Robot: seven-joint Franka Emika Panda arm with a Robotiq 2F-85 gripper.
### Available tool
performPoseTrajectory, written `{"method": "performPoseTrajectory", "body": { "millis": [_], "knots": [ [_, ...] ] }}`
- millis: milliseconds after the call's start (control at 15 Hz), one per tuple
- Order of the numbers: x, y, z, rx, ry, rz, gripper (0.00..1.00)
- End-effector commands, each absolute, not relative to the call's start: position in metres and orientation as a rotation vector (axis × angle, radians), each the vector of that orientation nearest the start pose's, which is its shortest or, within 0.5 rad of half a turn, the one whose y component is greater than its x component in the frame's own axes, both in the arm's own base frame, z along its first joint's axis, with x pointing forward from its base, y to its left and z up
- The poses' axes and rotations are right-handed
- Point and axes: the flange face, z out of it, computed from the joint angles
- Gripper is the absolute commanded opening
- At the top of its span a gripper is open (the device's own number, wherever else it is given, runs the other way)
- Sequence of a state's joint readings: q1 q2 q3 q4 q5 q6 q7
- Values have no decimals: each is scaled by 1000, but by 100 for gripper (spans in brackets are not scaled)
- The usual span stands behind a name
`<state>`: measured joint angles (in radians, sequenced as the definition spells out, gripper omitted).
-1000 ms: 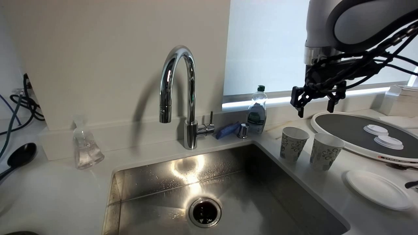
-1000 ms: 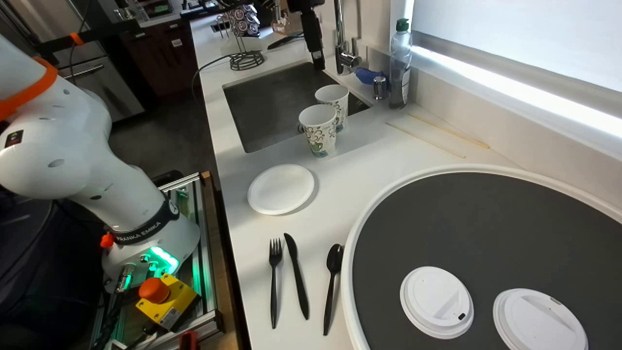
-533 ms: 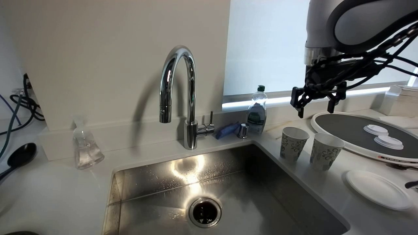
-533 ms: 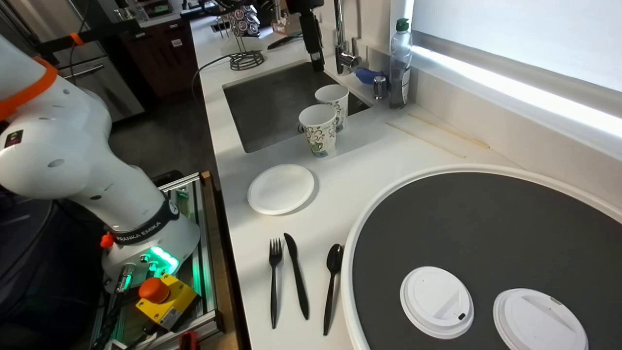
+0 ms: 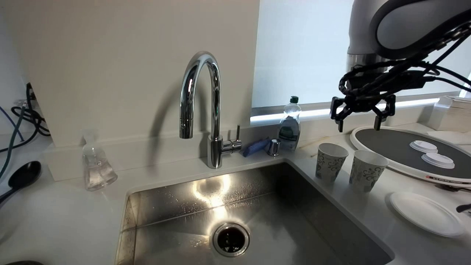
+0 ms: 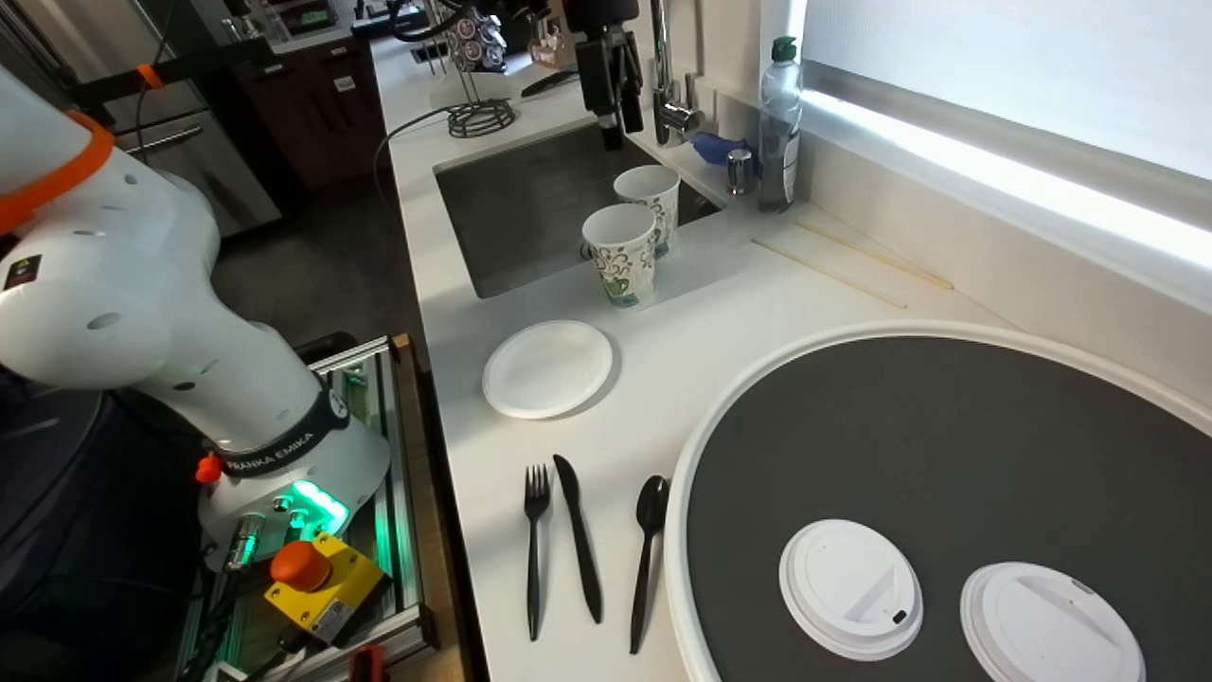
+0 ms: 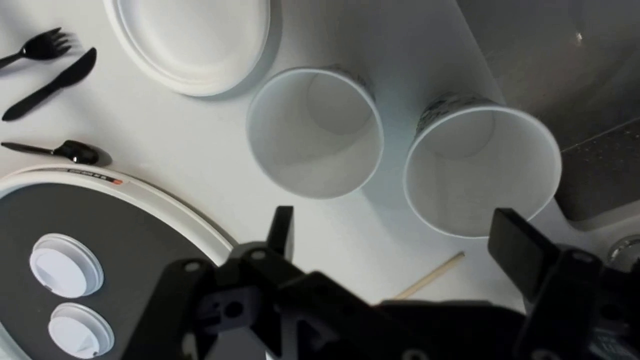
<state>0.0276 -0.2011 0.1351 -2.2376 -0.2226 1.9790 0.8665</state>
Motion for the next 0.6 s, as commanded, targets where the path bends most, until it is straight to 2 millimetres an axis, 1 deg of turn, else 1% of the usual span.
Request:
{"method": "performPoseTrajectory", "body": {
  "millis": [0,133,533],
  "knots": [
    [470,60,444,-3100,1217,-71,100],
    [468,60,440,-3067,1268,-75,100],
    [466,60,426,-3006,1306,-149,100]
  ]
}}
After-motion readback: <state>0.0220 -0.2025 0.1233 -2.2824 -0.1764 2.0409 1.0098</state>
